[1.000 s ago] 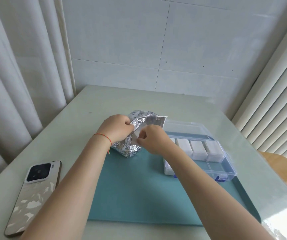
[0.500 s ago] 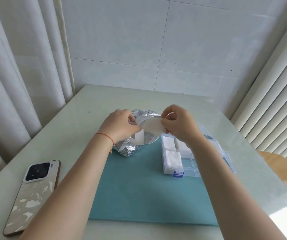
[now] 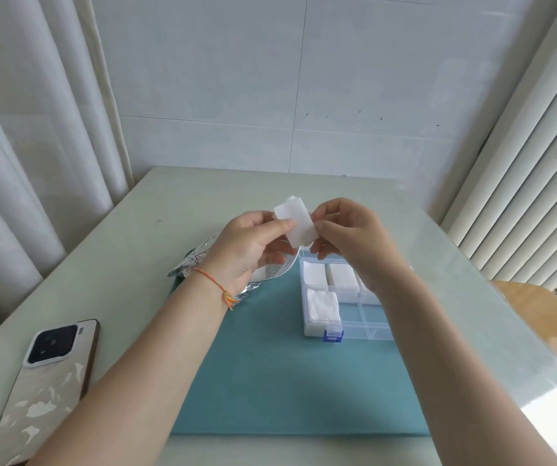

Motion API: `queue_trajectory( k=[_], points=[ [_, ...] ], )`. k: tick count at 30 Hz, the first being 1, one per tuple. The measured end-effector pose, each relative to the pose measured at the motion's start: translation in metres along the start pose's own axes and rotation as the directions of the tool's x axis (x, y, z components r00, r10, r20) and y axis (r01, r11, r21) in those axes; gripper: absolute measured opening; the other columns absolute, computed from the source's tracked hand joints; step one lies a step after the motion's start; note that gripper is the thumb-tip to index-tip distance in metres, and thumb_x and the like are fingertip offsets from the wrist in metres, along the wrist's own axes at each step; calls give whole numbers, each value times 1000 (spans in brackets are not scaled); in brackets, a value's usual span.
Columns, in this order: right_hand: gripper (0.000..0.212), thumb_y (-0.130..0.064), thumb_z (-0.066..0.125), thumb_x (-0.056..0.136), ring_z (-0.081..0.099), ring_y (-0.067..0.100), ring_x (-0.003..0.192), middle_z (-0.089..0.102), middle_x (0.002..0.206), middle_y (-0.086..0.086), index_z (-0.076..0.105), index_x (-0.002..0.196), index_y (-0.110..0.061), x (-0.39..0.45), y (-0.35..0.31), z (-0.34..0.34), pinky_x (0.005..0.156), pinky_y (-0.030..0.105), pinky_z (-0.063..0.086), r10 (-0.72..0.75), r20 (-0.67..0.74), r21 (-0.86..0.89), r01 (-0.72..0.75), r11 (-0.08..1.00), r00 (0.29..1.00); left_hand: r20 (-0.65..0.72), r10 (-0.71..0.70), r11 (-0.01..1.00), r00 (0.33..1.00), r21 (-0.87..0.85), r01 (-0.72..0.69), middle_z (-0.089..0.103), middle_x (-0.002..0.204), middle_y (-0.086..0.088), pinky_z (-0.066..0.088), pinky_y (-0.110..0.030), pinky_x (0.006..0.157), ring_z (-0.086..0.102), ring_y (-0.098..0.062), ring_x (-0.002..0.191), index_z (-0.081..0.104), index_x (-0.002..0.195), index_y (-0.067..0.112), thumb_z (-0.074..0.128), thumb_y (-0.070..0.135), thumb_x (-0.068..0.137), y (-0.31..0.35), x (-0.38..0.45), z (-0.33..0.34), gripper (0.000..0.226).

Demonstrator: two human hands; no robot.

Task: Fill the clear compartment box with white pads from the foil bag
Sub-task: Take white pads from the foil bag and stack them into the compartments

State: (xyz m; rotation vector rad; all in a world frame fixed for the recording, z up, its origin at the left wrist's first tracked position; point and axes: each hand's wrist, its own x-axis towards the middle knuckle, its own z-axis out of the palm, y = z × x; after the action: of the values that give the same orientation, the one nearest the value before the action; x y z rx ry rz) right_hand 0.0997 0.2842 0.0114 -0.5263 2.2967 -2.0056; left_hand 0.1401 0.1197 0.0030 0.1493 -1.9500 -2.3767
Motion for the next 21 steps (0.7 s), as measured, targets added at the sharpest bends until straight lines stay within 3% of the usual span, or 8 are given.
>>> queue_trajectory(
  k=[3, 6, 10, 15, 19, 21],
  points=[
    [10, -15, 59, 91, 60, 12, 62, 68, 78, 7, 68, 87, -11, 1, 0, 0, 57, 29, 50, -10, -27, -171, 5, 985, 1000, -29, 11, 998, 1000, -69, -13, 69, 74, -6, 55, -24, 59, 67, -17, 66, 61, 87, 10, 63, 8, 90, -2, 2, 2, 5],
    [20, -33, 65, 90, 53, 8, 61, 68, 75, 4, 72, 82, -16, 3, -2, -2, 60, 27, 46, -52, -28, -228, 45, 973, 998, -75, 37, 996, 997, -77, -43, 67, 79, -11, 58, -27, 62, 68, -19, 70, 60, 86, 6, 60, 4, 91, -4, 3, 4, 5],
    [12, -23, 75, 84, 48, 1, 52, 58, 58, -15, 70, 83, -11, 6, -4, 2, 56, 16, 40, -50, 17, -183, 52, 982, 999, -38, 67, 989, 997, -130, -72, 67, 82, -15, 58, -29, 64, 70, -22, 74, 56, 93, 1, 60, 2, 90, -3, 3, 5, 5],
    [9, -13, 70, 87, 43, 15, 57, 55, 69, 8, 66, 81, -7, 3, -6, -2, 56, 25, 38, -1, 136, 13, -1, 1000, 991, 101, 86, 979, 991, -191, -66, 68, 88, -14, 57, -32, 65, 69, -25, 82, 58, 94, 3, 65, 18, 78, -1, 2, 1, 23],
    [13, -6, 61, 92, 55, 20, 58, 59, 65, 9, 60, 79, -6, 3, -8, -8, 56, 27, 46, 58, 215, 135, -88, 987, 975, 122, 31, 982, 992, -188, -7, 66, 106, -19, 57, -32, 68, 67, -27, 91, 57, 121, -7, 65, 25, 87, 0, 0, 1, 47],
    [11, -4, 58, 93, 62, 22, 61, 63, 67, 11, 58, 82, -5, 3, -8, -10, 58, 27, 52, 87, 249, 150, -128, 980, 965, 82, 5, 985, 997, -175, 9, 67, 108, -19, 57, -30, 66, 67, -26, 91, 57, 125, -7, 59, 19, 94, 0, 1, 0, 40]
  ],
)
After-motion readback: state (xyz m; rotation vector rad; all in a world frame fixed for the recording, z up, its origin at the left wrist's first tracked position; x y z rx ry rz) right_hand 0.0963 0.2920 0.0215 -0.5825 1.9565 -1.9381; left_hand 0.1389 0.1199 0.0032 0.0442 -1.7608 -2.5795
